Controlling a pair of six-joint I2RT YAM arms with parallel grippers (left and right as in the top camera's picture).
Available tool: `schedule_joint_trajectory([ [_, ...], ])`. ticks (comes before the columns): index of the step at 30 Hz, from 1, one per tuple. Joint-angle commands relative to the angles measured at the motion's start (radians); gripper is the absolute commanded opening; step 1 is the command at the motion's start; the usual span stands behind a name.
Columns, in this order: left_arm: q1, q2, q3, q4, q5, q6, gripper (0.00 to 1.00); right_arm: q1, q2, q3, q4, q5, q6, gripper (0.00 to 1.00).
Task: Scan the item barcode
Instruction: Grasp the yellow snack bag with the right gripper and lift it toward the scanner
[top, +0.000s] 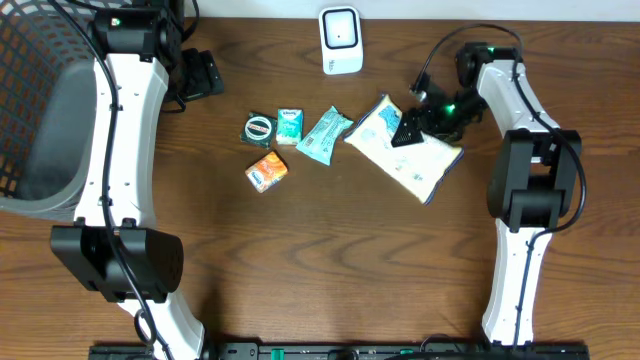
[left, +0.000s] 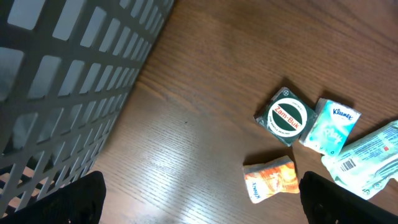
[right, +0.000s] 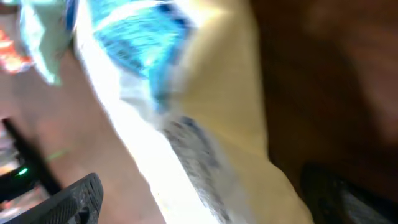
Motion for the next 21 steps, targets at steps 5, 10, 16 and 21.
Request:
schedule_joint_trajectory([
  [5,0.002,0.01,-0.006,-0.003,-0.012,0.008,0.98,0.052,0.093,-0.023,-0.07,0.005,-0.029,0.53],
  [10,0.002,0.01,-0.006,-0.003,-0.012,0.008,0.97,0.084,0.093,-0.023,-0.051,0.004,0.071,0.13],
  [16,0.002,0.01,-0.006,-0.003,-0.012,0.008,0.97,0.116,0.082,-0.003,-0.038,-0.093,0.195,0.01],
  [21,0.002,0.01,-0.006,-0.003,-0.012,0.008,0.98,0.097,0.023,0.072,-0.033,-0.296,0.195,0.01],
])
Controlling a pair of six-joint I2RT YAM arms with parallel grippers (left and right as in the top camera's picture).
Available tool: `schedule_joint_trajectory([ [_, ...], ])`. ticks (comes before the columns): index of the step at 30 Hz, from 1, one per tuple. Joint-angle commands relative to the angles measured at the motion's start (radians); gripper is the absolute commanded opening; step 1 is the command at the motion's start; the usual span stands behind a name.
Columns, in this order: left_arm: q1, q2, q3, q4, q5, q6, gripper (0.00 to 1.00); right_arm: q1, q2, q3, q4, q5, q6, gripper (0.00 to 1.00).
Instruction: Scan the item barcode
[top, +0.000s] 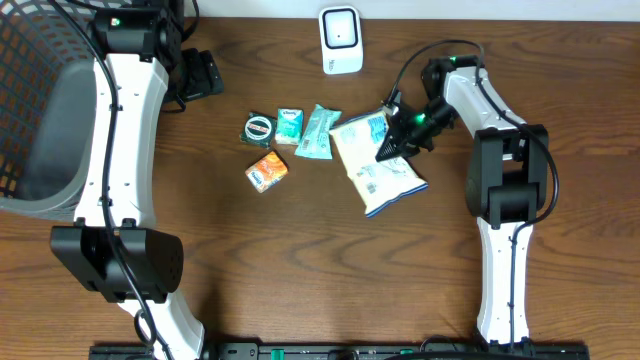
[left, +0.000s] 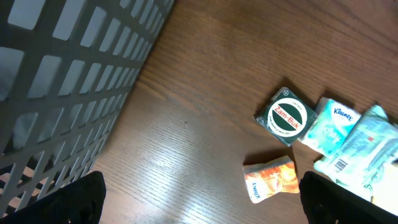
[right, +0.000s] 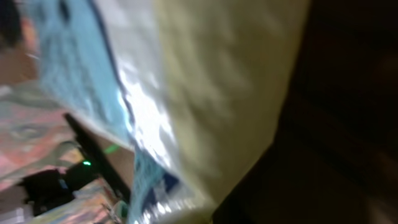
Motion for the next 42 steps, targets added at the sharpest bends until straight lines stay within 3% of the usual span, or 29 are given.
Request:
schedule_joint_trajectory([
  [1,0.002,0.01,-0.006,-0.003,-0.012,0.008,0.98,-0.016,-0.055,0.084,0.011,-0.18,0.032,0.01],
  [11,0.002,0.01,-0.006,-0.003,-0.012,0.008,0.98,-0.064,-0.244,0.221,0.054,-0.247,0.07,0.01],
  [16,0.002,0.01,-0.006,-0.003,-0.012,0.008,0.98,-0.064,-0.282,0.221,0.137,-0.442,0.079,0.01],
  [25,0.002,0.01,-0.006,-0.003,-0.012,0.008,0.98,-0.063,-0.282,0.22,0.328,-0.777,0.291,0.01],
  [29,0.002,0.01,-0.006,-0.003,-0.012,0.008,0.98,-0.063,-0.282,0.22,0.381,-0.776,0.411,0.01],
  [42,0.002,0.01,-0.006,-0.003,-0.012,0.008,0.98,-0.056,-0.282,0.22,0.39,-0.754,0.42,0.01],
])
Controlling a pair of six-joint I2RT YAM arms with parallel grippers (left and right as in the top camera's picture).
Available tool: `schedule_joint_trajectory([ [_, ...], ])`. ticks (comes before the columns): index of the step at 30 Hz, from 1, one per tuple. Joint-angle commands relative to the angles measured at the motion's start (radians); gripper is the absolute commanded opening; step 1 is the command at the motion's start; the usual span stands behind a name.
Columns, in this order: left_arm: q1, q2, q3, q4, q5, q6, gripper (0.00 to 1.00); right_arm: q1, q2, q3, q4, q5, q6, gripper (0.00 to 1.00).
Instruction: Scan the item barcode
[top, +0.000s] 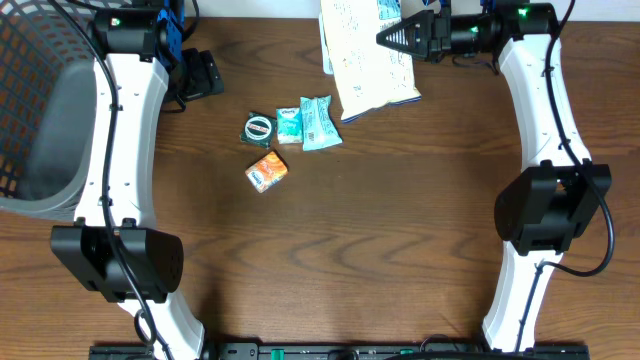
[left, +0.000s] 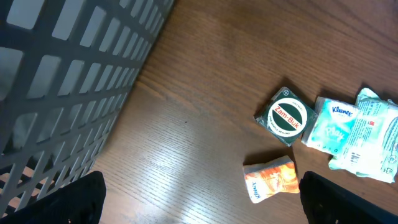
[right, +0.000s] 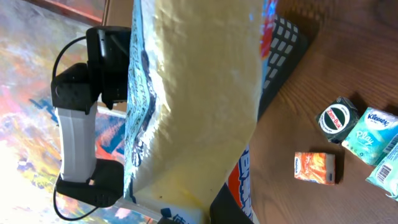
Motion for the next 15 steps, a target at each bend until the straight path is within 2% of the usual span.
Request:
schedule_joint_trajectory([
  [1,0.002,0.01,-0.006,-0.003,-0.012,0.008,0.98,0.01,-0.003,0.009,0.003,-0.048,0.023,0.01],
  [7,0.002,0.01,-0.006,-0.003,-0.012,0.008,0.98,0.019,-0.003,0.009,0.011,-0.039,0.023,0.01],
  [15,0.002,0.01,-0.006,-0.003,-0.012,0.008,0.98,0.058,-0.003,0.009,0.053,0.076,0.094,0.01],
])
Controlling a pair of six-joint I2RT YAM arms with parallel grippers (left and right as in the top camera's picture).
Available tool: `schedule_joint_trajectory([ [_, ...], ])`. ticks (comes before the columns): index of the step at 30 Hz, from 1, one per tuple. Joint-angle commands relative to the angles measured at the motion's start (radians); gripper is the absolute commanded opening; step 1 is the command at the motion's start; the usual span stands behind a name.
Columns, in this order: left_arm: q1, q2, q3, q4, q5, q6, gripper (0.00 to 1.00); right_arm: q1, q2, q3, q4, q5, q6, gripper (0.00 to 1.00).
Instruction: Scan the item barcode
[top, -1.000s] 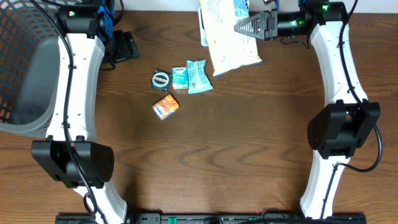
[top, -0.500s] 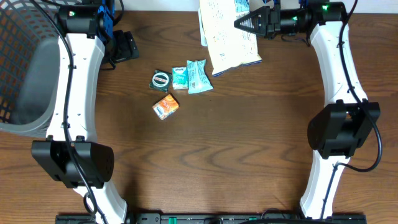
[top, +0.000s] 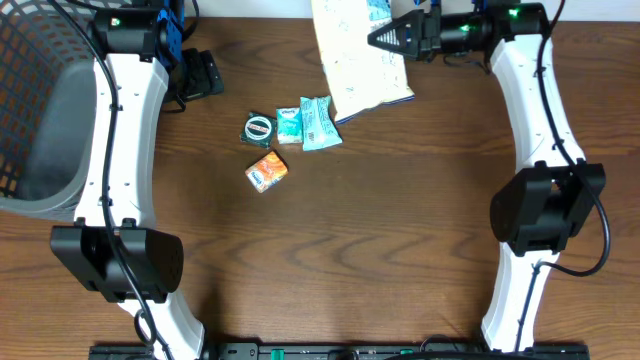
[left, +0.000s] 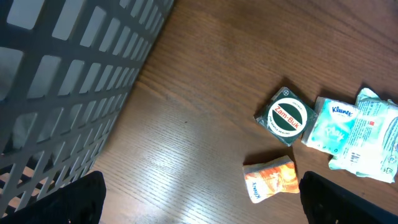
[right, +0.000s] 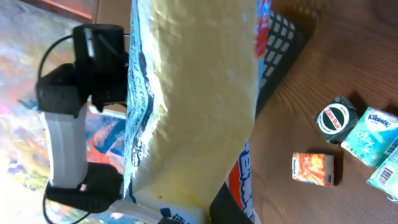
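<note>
A large white and pale-yellow snack bag with blue print hangs over the far middle of the table. My right gripper is shut on its right edge. In the right wrist view the bag fills the middle of the frame, with a dark finger against its lower edge. No scanner shows in any view; the bag covers that part of the table. My left gripper stays at the far left, open and holding nothing, its fingertips at the bottom corners of the left wrist view.
A round green tin, a small Kleenex pack, a teal wipes pack and an orange pack lie left of the table's centre. A grey mesh basket stands at the left edge.
My right gripper and the bag have shifted slightly left and further back. The small items and my left arm have not moved.
The bag first lay flat right of the small items with my right gripper on it. It then lay turned and closer to them, and the wipes pack had been pushed aside. Later it hung over the white scanner at the far edge, where it still is.
</note>
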Motion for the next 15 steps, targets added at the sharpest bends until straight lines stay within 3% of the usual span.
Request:
schedule_joint_trajectory([
  [1,0.002,0.01,-0.006,-0.003,-0.012,0.008,0.98,0.029,-0.003,0.009,0.008,0.066,0.055,0.01],
  [4,0.002,0.01,-0.006,-0.003,-0.012,0.009,0.98,0.07,-0.003,0.009,0.008,0.235,0.077,0.01],
  [15,0.002,0.01,-0.006,-0.003,-0.012,0.008,0.98,0.161,-0.003,-0.005,-0.201,1.278,0.098,0.01],
])
